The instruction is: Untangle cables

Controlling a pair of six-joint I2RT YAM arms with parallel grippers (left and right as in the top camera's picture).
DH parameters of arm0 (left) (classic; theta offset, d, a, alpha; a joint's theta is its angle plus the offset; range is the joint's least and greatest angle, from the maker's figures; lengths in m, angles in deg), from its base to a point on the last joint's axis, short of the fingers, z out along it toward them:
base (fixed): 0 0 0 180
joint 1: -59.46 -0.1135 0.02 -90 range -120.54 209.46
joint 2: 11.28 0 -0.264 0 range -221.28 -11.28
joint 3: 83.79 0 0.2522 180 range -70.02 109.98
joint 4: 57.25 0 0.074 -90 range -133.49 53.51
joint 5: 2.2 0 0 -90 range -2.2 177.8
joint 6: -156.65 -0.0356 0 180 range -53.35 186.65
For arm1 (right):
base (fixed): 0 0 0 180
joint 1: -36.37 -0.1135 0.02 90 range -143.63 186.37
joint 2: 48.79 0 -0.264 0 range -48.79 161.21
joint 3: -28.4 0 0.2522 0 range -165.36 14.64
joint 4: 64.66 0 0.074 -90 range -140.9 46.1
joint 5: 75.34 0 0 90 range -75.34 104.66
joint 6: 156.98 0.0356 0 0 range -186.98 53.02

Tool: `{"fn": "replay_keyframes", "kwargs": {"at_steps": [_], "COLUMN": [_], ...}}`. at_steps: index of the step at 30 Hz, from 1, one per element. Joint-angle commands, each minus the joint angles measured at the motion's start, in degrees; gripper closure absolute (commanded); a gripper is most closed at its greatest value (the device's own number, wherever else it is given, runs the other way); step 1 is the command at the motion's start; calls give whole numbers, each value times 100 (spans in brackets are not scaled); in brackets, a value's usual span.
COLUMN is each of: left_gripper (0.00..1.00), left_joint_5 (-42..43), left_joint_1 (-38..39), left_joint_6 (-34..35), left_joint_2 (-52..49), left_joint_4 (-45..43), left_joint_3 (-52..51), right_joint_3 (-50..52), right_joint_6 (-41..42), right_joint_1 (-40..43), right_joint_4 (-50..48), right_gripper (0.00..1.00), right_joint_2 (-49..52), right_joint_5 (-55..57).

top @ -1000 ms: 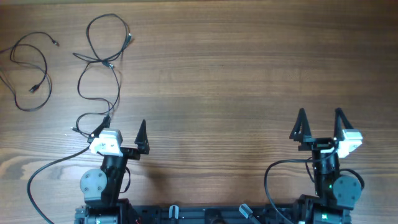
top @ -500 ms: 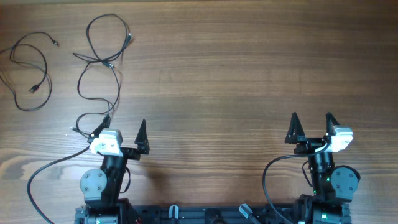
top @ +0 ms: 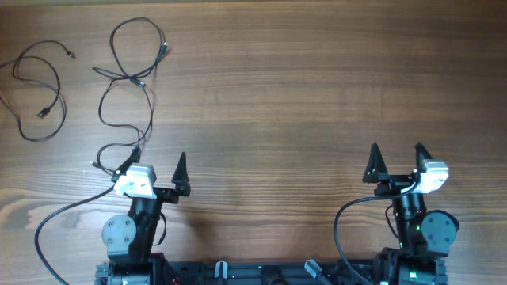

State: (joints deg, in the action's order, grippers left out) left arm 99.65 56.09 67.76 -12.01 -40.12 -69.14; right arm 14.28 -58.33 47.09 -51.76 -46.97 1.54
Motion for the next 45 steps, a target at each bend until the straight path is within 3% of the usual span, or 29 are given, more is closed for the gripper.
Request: {"fn": "replay_keyframes", "kwargs": {"at_steps": [1,45], "left_gripper": [0,0], "left_joint_5": [50,50], "left_joint_1": [28,28], "left_joint_6": [-90,-90], "left_joint_2": [31,31], "left_joint_4": [-17,-17], "left_joint_3": [-55,-55], "right_joint_3": [7,7], "right_joint_6": [-118,-717], "right_joint_1": [17,9], "right_joint_4": [-35,-2], "right_gripper": [0,0], "right_joint_2": [66,-164], "right_joint_5": [-111,-24]}}
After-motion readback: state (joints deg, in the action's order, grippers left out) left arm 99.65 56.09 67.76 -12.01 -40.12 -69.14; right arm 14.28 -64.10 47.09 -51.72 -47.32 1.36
